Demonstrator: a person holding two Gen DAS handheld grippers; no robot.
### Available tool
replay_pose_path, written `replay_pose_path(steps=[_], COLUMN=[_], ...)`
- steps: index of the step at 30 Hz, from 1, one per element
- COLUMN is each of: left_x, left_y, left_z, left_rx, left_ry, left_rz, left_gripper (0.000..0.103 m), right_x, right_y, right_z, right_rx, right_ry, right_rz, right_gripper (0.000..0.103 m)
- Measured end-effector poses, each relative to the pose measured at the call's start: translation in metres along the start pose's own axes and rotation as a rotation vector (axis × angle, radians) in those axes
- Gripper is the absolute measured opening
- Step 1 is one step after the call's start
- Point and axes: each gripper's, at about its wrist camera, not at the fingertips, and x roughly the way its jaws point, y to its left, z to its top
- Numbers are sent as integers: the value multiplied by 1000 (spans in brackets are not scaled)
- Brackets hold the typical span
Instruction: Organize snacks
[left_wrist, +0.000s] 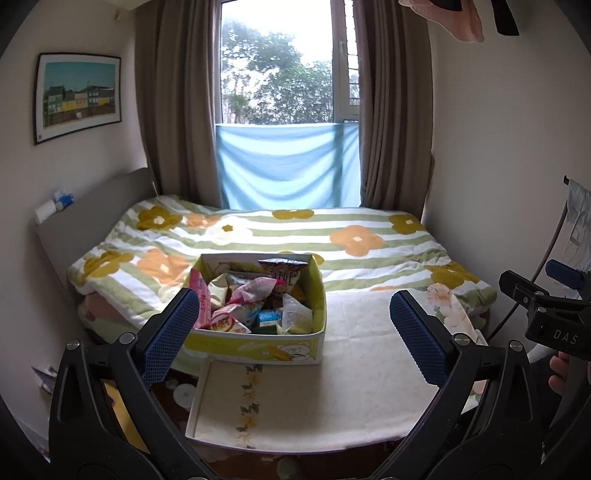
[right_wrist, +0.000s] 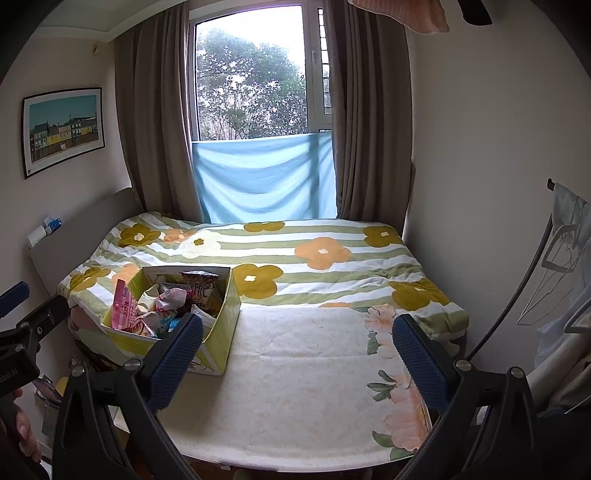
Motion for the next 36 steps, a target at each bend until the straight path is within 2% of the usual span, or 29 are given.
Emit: replay_pose_path(steps=[29,32,36], left_x=[13,13,3], left_y=[-5,-6,-11], left_z=[4,5,5], left_rx=[2,9,38], left_ry=[11,-1,-65], left_rz=[-3,-2,46], left_gripper=[103,103,103], right_x=[6,6,6], right_y=[-3,-3,-4], right_z=[2,2,2], right_rx=[17,17,18], right_ry=[9,9,9], right_rz=[-17,-17,-18], right_gripper=[102,102,102])
